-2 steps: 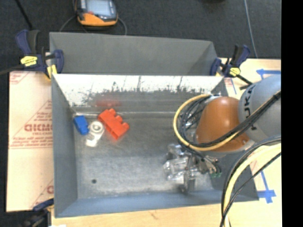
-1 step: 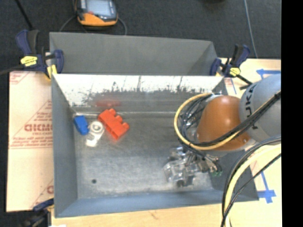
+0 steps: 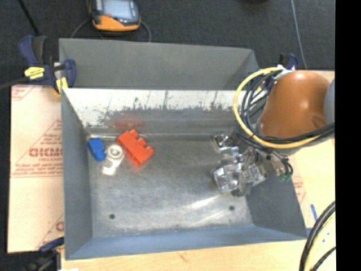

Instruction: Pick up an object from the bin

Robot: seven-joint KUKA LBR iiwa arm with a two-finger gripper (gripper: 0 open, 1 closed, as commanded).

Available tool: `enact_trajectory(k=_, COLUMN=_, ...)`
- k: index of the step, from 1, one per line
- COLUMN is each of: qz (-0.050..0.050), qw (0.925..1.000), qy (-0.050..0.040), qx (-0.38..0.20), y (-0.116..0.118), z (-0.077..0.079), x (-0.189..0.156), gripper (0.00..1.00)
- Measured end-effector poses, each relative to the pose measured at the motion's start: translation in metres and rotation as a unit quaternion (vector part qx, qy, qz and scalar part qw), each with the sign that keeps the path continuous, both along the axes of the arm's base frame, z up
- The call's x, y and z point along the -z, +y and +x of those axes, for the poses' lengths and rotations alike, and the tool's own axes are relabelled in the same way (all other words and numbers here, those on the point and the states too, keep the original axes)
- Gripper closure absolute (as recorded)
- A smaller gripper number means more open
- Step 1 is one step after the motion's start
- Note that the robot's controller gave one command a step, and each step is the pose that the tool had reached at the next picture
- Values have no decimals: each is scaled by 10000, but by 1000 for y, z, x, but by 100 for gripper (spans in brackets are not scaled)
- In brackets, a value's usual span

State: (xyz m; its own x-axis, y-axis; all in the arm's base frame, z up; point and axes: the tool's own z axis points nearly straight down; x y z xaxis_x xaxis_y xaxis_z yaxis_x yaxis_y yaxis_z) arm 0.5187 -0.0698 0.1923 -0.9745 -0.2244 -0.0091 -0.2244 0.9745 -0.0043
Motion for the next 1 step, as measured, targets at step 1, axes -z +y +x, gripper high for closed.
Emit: enact_trajectory(k=1, qz=2, qw=10000, qy=9, qx=-51, y=15, z=-28, x=-96, gripper=100)
